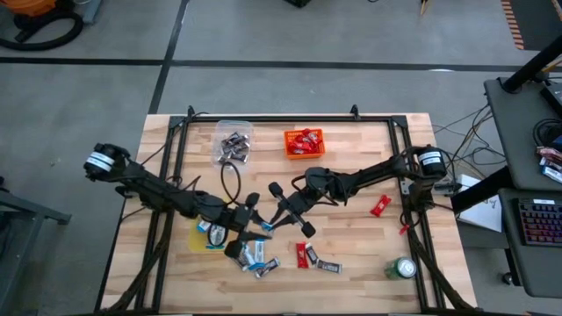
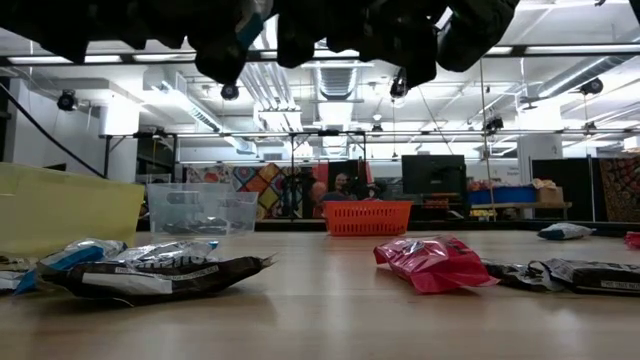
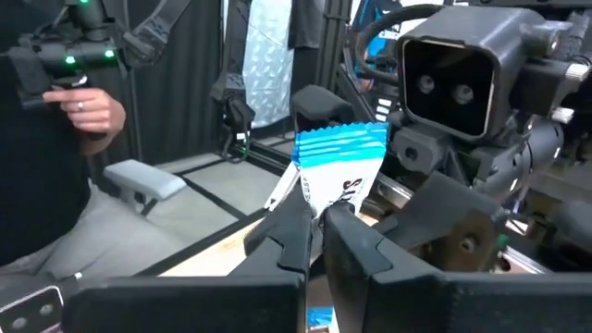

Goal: Sort candy
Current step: Put the middle right white candy into the yellow bin

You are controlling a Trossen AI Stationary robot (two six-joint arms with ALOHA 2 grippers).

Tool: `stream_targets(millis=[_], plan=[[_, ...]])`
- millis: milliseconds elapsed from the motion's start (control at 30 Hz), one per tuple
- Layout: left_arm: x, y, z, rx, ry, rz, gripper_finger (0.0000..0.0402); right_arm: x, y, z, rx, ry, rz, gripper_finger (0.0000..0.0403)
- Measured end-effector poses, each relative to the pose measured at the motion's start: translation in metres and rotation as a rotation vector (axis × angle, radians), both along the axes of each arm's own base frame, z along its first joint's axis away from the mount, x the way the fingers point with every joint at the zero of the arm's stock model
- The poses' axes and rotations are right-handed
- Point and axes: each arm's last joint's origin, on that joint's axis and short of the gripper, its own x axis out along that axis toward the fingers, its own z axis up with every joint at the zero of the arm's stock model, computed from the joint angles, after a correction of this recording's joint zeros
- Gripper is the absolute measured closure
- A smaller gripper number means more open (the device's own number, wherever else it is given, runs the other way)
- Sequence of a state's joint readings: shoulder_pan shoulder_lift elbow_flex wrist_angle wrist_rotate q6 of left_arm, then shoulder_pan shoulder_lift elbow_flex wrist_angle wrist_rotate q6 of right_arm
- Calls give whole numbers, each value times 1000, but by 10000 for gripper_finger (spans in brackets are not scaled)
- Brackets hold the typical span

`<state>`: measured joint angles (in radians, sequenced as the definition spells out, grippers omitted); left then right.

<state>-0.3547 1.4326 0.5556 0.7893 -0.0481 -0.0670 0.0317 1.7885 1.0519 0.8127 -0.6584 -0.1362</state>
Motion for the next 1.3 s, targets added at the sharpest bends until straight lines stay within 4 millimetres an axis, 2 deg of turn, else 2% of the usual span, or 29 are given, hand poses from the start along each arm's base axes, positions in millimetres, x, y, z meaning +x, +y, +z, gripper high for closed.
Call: stream_targets(millis=[100, 233, 300, 433, 633, 733, 833, 967, 1167, 1300], plan=[[-2, 1, 1, -31, 16, 17, 335, 0, -1, 0, 11, 12, -6, 385], [-5, 3, 4, -87, 99, 55, 386, 1, -5, -1, 47, 57, -21, 355], [-10, 4, 4, -116, 154, 76, 391, 0, -8, -1, 69, 92, -46, 332], [-26, 5, 13, -137, 285, 139, 384, -2, -16, 2, 96, 190, -214, 282], [-65, 6, 41, -167, 776, 391, 384, -9, -23, 0, 73, 334, -480, 227], [-86, 12, 44, -166, 1045, 606, 384, -10, -23, 0, 76, 355, -496, 214], [-103, 16, 39, -92, 1275, 777, 384, -10, -22, 0, 74, 363, -494, 209], [-103, 15, 29, -44, 1393, 769, 384, -11, -22, -1, 71, 374, -494, 209], [-94, 10, 17, 58, 1425, 736, 381, -11, -21, -3, 70, 388, -493, 209], [-90, 8, 11, 134, 1445, 711, 358, -12, -21, -3, 78, 402, -496, 209]])
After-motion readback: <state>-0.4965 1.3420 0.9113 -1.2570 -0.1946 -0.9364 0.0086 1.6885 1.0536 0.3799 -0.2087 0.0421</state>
